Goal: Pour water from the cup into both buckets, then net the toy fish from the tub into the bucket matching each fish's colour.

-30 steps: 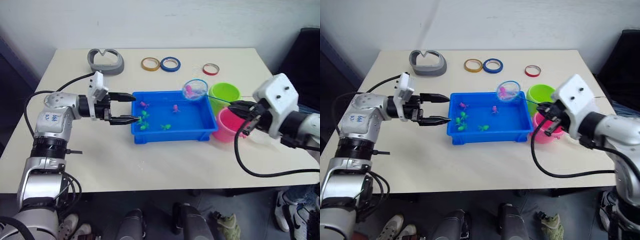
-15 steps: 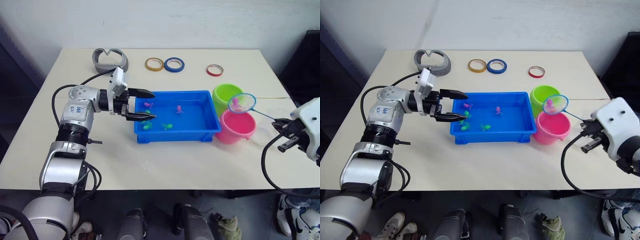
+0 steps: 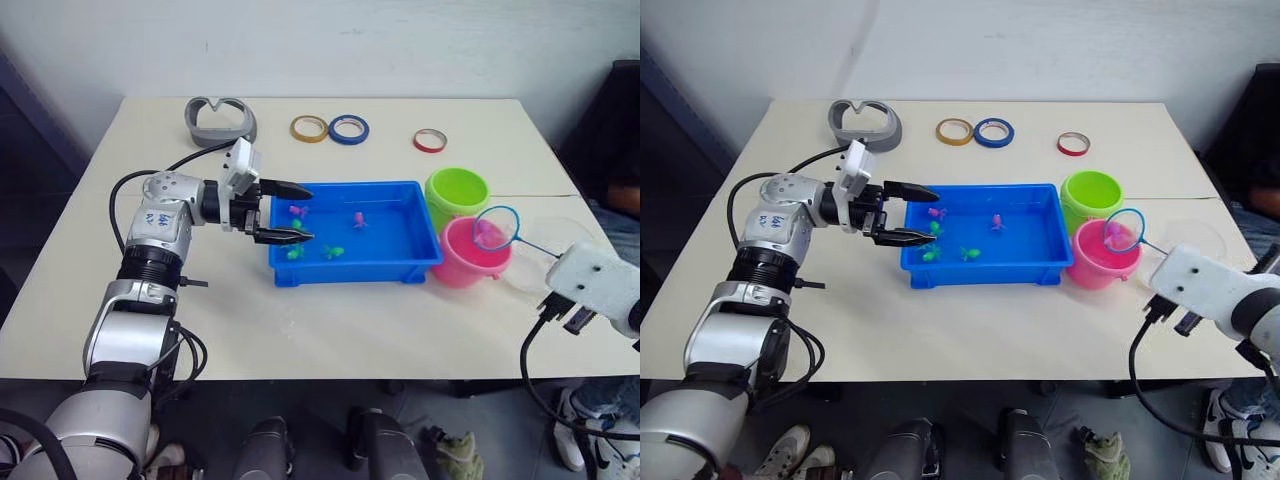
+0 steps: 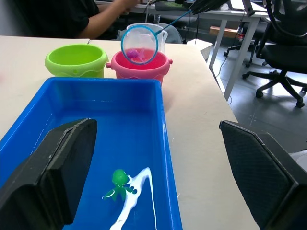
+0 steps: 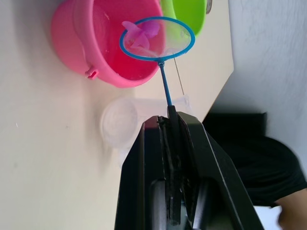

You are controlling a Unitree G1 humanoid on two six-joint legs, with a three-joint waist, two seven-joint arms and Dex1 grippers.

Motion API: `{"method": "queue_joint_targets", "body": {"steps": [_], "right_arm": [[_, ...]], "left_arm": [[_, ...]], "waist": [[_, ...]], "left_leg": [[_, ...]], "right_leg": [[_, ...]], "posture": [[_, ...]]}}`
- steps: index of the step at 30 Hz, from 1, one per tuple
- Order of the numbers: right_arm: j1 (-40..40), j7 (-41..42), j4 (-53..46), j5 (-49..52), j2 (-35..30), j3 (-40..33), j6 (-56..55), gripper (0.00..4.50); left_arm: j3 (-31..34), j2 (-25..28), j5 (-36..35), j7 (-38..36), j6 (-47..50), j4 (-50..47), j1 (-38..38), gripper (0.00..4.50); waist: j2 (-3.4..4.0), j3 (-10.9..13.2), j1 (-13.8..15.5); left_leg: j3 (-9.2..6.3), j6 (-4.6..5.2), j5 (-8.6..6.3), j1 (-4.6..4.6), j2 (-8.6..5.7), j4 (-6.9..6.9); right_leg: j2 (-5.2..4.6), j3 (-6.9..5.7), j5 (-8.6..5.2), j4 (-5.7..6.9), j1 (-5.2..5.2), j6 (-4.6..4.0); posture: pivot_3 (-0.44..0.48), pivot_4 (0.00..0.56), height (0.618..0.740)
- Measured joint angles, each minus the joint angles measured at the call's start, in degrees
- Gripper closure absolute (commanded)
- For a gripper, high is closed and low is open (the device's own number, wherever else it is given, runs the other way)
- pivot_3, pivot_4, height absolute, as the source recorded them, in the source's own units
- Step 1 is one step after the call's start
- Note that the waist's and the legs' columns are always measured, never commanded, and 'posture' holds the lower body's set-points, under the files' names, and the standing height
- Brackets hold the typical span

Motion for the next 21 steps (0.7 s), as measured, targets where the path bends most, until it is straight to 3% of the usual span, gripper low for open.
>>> {"method": "queue_joint_targets", "body": {"steps": [11,21], "right_arm": [[2.47,-0.82,6.18,-20.68,-0.95,-0.23,-19.77,4.5],[0.49,-0.28,6.72,-26.73,2.21,-0.23,-27.74,4.5]], "left_arm": [[0.0,-0.45,0.01,-0.38,-0.08,0.18,0.0,0.03],[0.0,-0.89,0.11,-0.29,-2.01,0.58,0.0,0.03]], "waist": [[0.0,0.0,-0.06],[0.0,0.0,-0.07]], "left_leg": [[0.01,-0.02,0.03,0.01,-0.01,0.06],[0.0,-0.03,0.03,0.01,-0.01,0.13]], "right_leg": [[0.07,0.02,0.01,0.01,0.03,0.03],[0.09,0.02,0.02,0.05,0.04,0.03]], "posture": [[0.0,0.15,0.713],[0.0,0.15,0.713]]}}
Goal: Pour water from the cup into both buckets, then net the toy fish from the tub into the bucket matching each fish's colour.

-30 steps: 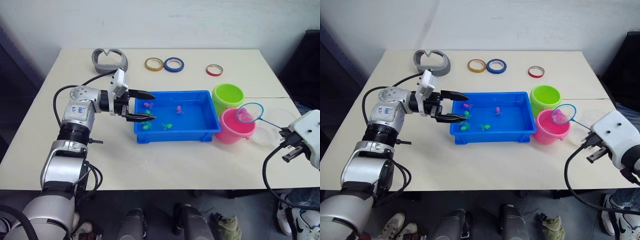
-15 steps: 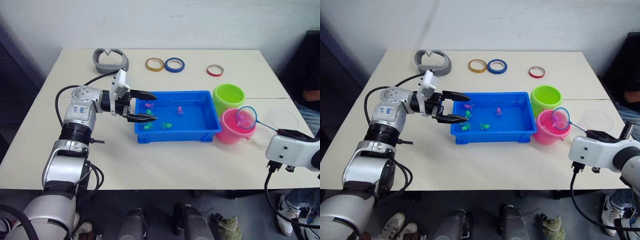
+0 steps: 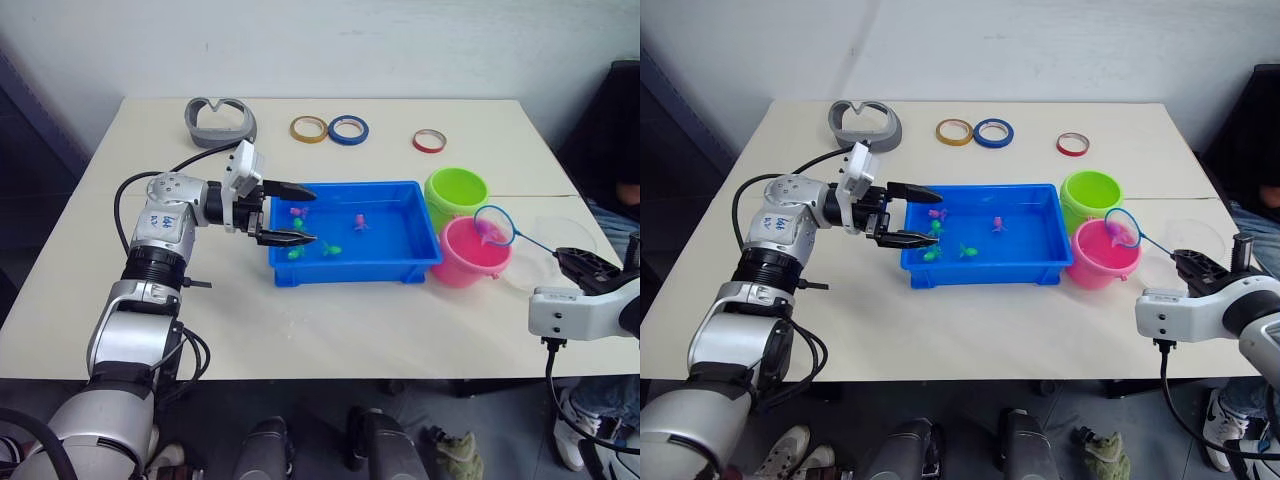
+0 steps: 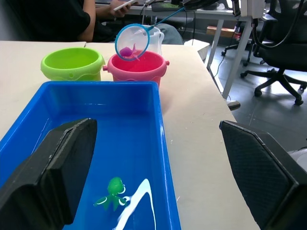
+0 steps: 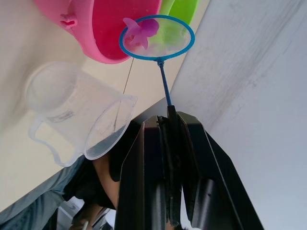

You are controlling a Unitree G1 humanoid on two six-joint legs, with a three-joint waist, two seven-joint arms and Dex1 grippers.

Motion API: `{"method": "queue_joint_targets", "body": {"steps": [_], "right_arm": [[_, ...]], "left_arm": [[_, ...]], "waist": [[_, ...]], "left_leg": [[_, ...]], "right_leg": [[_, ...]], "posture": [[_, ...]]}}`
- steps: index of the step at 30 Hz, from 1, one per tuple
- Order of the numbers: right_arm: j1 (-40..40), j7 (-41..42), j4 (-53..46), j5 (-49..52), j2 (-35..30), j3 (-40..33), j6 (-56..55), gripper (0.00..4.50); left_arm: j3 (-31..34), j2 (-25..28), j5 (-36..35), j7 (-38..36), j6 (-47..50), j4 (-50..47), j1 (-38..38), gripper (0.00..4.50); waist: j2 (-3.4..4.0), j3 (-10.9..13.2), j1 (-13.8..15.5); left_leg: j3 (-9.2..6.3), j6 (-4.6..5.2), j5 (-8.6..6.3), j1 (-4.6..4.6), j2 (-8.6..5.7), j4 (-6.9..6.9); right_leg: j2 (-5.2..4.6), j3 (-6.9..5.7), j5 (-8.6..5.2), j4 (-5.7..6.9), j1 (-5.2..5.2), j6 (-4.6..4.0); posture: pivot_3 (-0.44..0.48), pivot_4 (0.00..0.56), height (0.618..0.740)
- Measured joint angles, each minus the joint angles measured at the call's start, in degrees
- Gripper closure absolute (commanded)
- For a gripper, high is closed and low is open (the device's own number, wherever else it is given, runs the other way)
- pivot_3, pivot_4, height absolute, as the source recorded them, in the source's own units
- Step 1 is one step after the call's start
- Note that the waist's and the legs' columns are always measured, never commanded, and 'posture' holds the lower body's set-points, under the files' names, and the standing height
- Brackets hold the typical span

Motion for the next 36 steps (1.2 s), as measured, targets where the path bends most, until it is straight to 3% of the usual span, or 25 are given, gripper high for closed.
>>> {"method": "queue_joint_targets", "body": {"steps": [14,26,36], "right_arm": [[0.03,-0.57,-0.52,-11.84,4.34,-1.93,-9.78,4.5],[2.05,-4.34,-5.83,-25.99,16.6,-2.47,-12.9,4.5],[-1.73,-4.12,-5.69,-24.33,20.5,-2.13,-13.02,4.5]], "left_arm": [[0.0,-0.34,0.0,0.37,-1.1,0.8,0.0,0.03],[0.04,-0.63,0.0,0.4,-1.58,1.23,-0.01,0.03],[0.09,-0.53,0.0,0.52,-1.57,1.23,0.0,0.03]], "waist": [[0.0,0.0,0.0],[0.0,0.0,-0.04],[0.0,0.0,-0.2]], "left_leg": [[0.0,0.0,0.0,0.0,-0.01,0.14],[-0.01,0.0,0.0,0.09,0.02,0.21],[0.0,0.0,0.0,0.14,0.01,0.23]], "right_leg": [[0.02,0.01,0.01,0.07,0.05,0.02],[0.11,0.06,0.03,0.11,0.15,0.05],[0.12,0.1,0.03,0.15,0.18,0.05]], "posture": [[0.0,0.15,0.713],[0.0,0.15,0.713],[0.0,0.15,0.713]]}}
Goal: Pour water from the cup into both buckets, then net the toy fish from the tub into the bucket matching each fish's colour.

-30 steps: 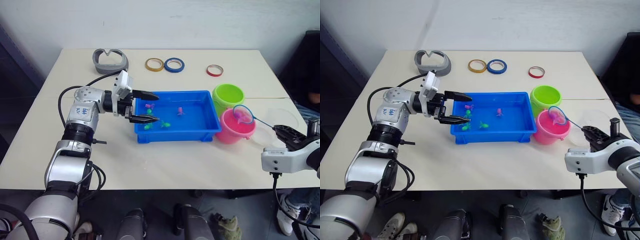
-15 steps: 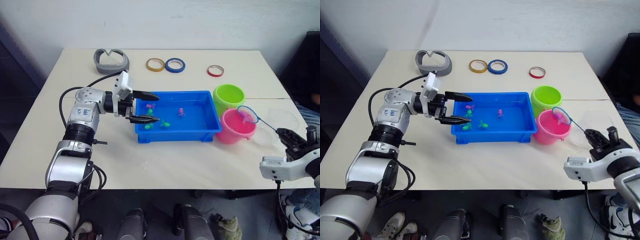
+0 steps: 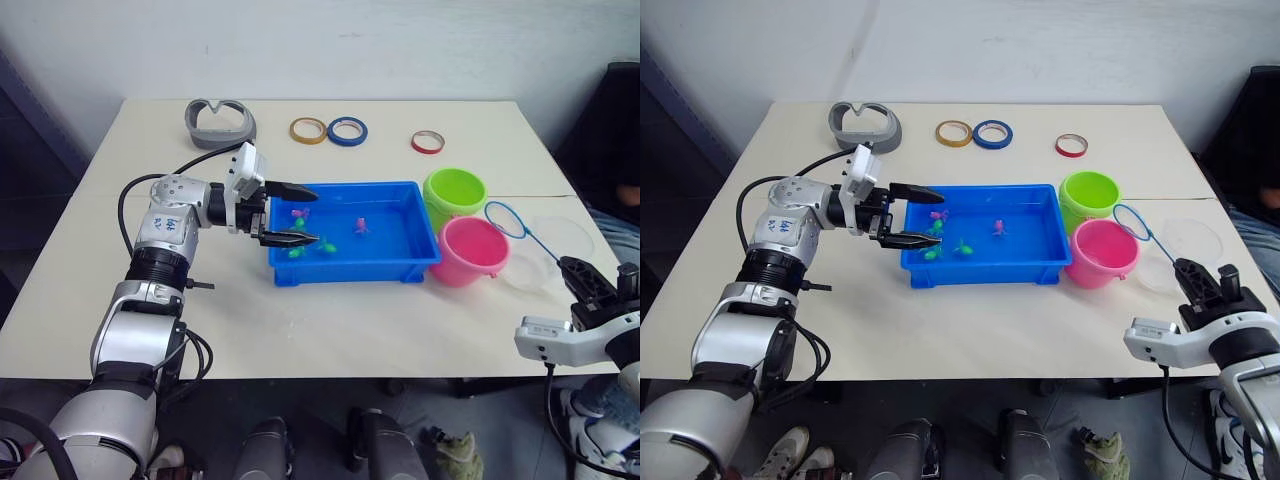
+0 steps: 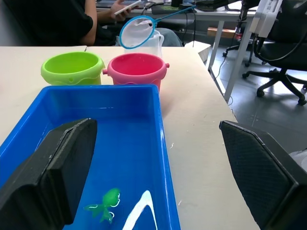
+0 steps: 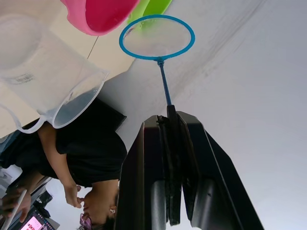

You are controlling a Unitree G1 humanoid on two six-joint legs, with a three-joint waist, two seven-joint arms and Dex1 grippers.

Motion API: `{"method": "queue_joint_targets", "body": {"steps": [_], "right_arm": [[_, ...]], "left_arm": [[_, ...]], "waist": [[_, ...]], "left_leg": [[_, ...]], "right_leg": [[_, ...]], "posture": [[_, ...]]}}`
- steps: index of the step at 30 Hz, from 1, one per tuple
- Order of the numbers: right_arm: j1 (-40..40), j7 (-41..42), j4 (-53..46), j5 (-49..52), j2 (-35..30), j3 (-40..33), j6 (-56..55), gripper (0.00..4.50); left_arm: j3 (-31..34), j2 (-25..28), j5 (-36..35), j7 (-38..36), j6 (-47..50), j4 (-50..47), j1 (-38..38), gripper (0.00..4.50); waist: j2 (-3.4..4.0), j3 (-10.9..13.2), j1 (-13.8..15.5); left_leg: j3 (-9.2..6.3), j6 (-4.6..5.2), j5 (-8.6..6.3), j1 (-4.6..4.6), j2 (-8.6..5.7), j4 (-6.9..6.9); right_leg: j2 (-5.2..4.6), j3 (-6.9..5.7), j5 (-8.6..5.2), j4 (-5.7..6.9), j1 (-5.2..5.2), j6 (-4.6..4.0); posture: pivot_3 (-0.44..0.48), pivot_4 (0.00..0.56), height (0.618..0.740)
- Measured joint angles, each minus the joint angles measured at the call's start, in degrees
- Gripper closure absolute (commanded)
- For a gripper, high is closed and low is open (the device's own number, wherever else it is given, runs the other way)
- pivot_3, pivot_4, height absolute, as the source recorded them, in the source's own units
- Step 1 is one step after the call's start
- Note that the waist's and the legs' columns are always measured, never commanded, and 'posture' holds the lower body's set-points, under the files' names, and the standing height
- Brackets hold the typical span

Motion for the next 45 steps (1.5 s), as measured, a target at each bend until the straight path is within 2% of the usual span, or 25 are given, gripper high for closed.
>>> {"method": "queue_joint_targets", "body": {"steps": [6,11,15,17,20,26,36,45], "right_arm": [[-16.97,11.26,-1.12,12.31,1.15,4.9,11.04,4.5],[-30.85,22.69,-0.69,18.89,3.8,14.2,25.6,4.5],[-37.12,30.23,0.87,21.26,8.55,22.86,40.9,4.5],[-38.88,31.57,1.9,21.59,8.92,25.65,45.2,4.5],[-41.65,31.8,4.57,21.6,9.29,30.39,50.33,4.5],[-42.54,28.72,10.09,21.6,9.25,36.57,52.18,4.5],[-44.12,23.03,15.25,22.04,9.88,41.8,53.39,4.5],[-45.47,18.91,19.54,24.94,13.21,44.88,53.72,4.5]], "left_arm": [[1.42,3.14,0.14,1.63,0.16,0.27,-0.05,0.03],[2.67,7.38,0.49,2.98,1.18,-0.28,0.42,0.03],[4.51,11.72,0.38,4.53,3.3,-4.73,5.33,0.03],[4.91,12.65,0.21,5.15,4.58,-6.83,7.84,0.03],[5.97,13.71,-0.3,6.65,6.74,-10.11,11.39,0.03],[6.9,13.95,-0.86,9.11,9.25,-15.41,14.06,0.03],[6.97,13.39,-1.35,11.71,10.47,-18.75,16.29,0.03],[7.11,13.34,-2.53,12.85,12.03,-23.1,18.81,0.03]], "waist": [[0.02,-0.01,-1.07],[0.01,0.0,-1.39],[0.01,0.0,-1.42],[0.01,0.0,-1.37],[0.01,0.0,-1.11],[0.01,0.0,-1.26],[0.01,0.0,-1.38],[0.01,0.0,-1.39]], "left_leg": [[-0.09,-0.02,0.01,0.13,0.05,0.01],[-0.1,-0.06,0.03,0.12,0.09,0.02],[-0.13,-0.1,0.05,0.06,0.11,0.01],[-0.11,-0.1,0.05,-0.01,0.04,0.03],[-0.16,-0.09,0.05,-0.06,0.0,0.05],[-0.14,-0.08,0.05,-0.08,-0.05,0.04],[-0.12,-0.14,0.07,-0.07,0.01,0.01],[-0.12,-0.14,0.07,-0.08,0.02,0.01]], "right_leg": [[0.03,0.0,-0.05,0.18,0.06,-0.09],[0.02,-0.04,-0.08,0.34,-0.01,-0.15],[-0.25,-0.09,-0.11,0.66,-0.09,-0.2],[-0.33,-0.09,-0.11,0.73,-0.16,-0.21],[-0.39,-0.16,-0.11,0.72,-0.17,-0.2],[-0.41,-0.14,-0.11,0.72,-0.18,-0.2],[-0.37,-0.14,-0.11,0.71,-0.21,-0.21],[-0.39,-0.14,-0.11,0.71,-0.22,-0.21]], "posture": [[0.0,0.15,0.713],[0.0,0.15,0.713],[0.0,0.15,0.713],[0.0,0.15,0.713],[0.0,0.15,0.713],[0.0,0.15,0.713],[0.0,0.15,0.713],[0.0,0.15,0.713]]}}
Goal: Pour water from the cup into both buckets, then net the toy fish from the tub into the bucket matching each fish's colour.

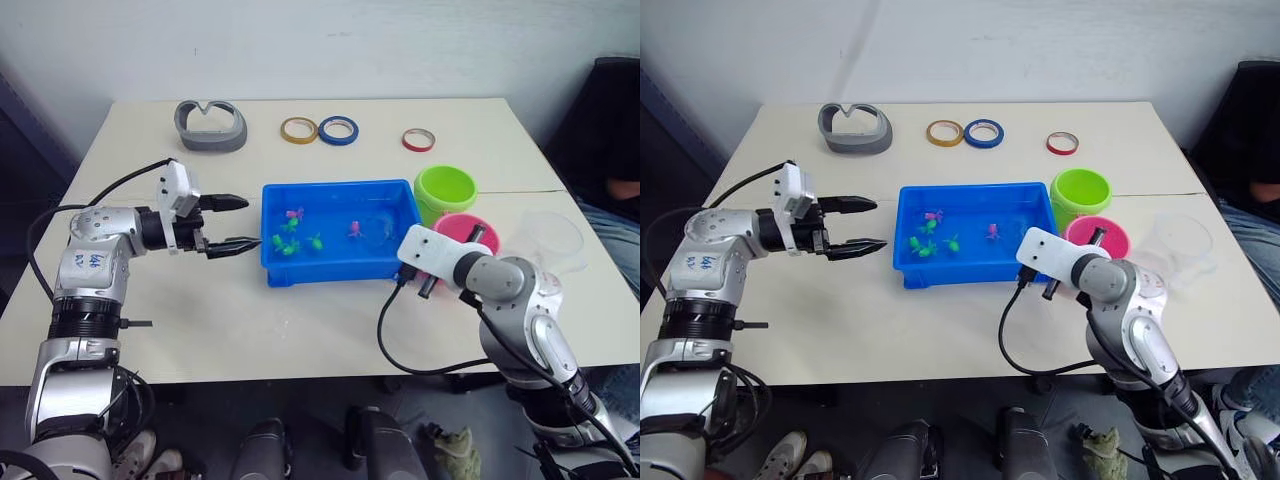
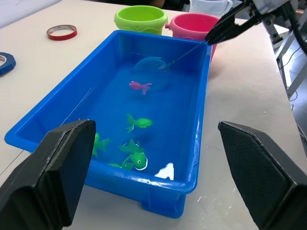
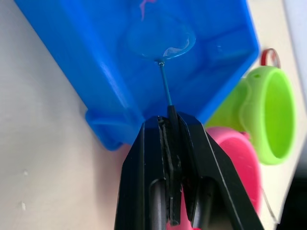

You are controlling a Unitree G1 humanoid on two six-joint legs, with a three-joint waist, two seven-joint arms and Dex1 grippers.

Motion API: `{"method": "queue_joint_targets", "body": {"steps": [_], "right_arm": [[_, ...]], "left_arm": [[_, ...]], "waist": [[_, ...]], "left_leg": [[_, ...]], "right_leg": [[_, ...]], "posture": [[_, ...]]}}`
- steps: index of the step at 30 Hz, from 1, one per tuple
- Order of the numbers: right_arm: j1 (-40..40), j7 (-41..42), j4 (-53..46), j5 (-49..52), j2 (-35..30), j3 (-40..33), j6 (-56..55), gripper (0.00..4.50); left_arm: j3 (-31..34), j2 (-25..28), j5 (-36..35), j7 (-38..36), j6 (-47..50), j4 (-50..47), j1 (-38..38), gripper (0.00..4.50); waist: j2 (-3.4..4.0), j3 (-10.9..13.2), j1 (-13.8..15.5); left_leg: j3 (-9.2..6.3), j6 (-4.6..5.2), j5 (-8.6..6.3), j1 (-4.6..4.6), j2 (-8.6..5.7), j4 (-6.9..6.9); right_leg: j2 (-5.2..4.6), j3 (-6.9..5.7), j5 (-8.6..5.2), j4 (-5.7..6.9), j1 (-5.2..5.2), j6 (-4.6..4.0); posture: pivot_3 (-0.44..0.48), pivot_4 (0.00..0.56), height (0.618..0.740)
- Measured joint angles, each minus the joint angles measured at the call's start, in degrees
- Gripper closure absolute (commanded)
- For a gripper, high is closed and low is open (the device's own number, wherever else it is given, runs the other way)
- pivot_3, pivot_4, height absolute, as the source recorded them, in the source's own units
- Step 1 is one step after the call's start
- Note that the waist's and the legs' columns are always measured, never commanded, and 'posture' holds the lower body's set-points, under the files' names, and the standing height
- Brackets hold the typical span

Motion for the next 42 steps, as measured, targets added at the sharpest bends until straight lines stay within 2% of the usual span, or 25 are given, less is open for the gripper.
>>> {"method": "queue_joint_targets", "body": {"steps": [13,20,25,30,42], "right_arm": [[-4.68,-3.63,0.55,8.93,6.5,-1.28,11.44,4.5],[-8.91,-3.72,-5.72,17.98,8.21,-7.24,24.44,4.5],[-10.88,-4.24,-10.5,24.61,7.91,-9.82,31.88,4.5],[-10.13,-4.37,-16.61,31.59,3.83,-10.94,36.75,4.5],[-10.04,-9.66,-18.54,42.34,1.7,-15.42,39.59,4.5]], "left_arm": [[0.19,0.33,-0.66,1.21,1.58,-2.11,0.66,0.03],[0.2,0.34,-0.97,1.16,1.57,-1.89,0.64,0.03],[0.19,0.26,-1.0,0.68,1.47,-1.42,-0.09,0.03],[0.19,0.09,-1.35,0.14,1.36,-1.3,-0.97,0.03],[0.12,-0.47,-1.38,-1.08,0.93,0.53,-2.44,0.03]], "waist": [[0.0,0.0,-0.04],[0.01,0.0,-0.01],[0.01,0.0,-0.01],[0.01,0.0,0.01],[0.01,0.0,0.03]], "left_leg": [[-0.02,0.01,-0.01,0.0,0.02,-0.02],[-0.03,0.02,-0.01,-0.02,0.02,-0.03],[-0.06,0.07,-0.05,-0.03,0.02,-0.05],[-0.05,0.08,-0.06,-0.06,0.02,-0.08],[-0.05,0.24,-0.17,-0.06,0.03,-0.11]], "right_leg": [[-0.02,0.0,0.0,0.0,-0.01,0.0],[-0.06,0.0,0.0,-0.01,-0.02,0.0],[-0.07,-0.02,0.0,-0.05,-0.02,0.0],[-0.09,-0.01,0.0,-0.15,-0.02,0.0],[-0.12,0.01,0.0,-0.4,-0.03,-0.01]], "posture": [[0.0,0.15,0.713],[0.0,0.15,0.713],[0.0,0.15,0.713],[0.0,0.15,0.713],[0.0,0.15,0.713]]}}
